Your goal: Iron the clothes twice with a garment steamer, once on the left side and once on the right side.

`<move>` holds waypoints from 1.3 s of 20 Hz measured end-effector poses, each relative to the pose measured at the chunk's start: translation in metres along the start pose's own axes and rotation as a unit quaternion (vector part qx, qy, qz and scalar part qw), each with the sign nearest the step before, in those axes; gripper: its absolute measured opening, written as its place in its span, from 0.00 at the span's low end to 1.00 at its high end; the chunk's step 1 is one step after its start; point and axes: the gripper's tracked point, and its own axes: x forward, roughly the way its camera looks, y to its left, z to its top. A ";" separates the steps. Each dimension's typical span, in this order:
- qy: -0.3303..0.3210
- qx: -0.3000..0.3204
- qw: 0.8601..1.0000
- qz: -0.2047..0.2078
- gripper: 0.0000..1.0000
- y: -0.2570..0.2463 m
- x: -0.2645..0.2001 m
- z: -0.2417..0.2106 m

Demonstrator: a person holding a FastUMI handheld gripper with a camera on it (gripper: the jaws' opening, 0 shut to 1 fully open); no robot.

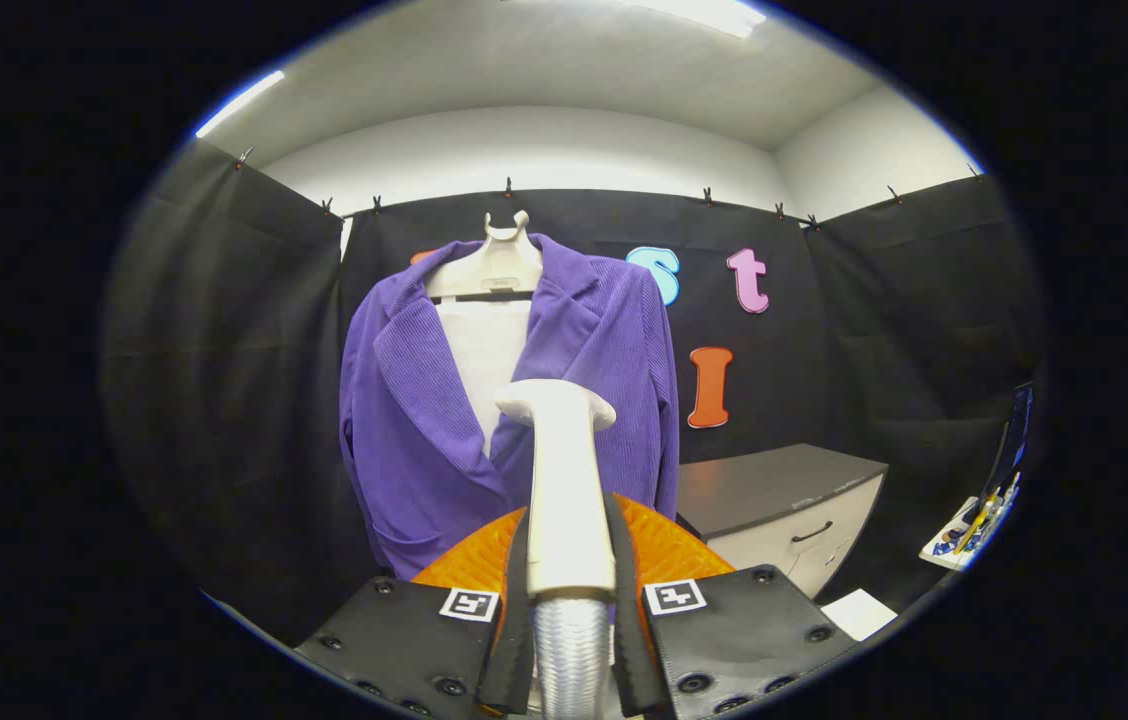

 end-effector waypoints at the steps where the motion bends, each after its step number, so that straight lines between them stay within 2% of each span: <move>1: -0.009 0.000 1.000 0.006 0.40 0.009 0.004 0.009; 6: -0.039 -0.007 0.999 0.036 0.40 0.051 0.020 0.039; 11: -0.051 -0.019 0.997 0.062 0.39 0.088 0.028 0.048; 16: -0.028 -0.033 0.996 0.077 0.40 0.109 0.038 0.022; 26: 0.004 -0.065 0.995 0.077 0.40 0.107 0.026 -0.025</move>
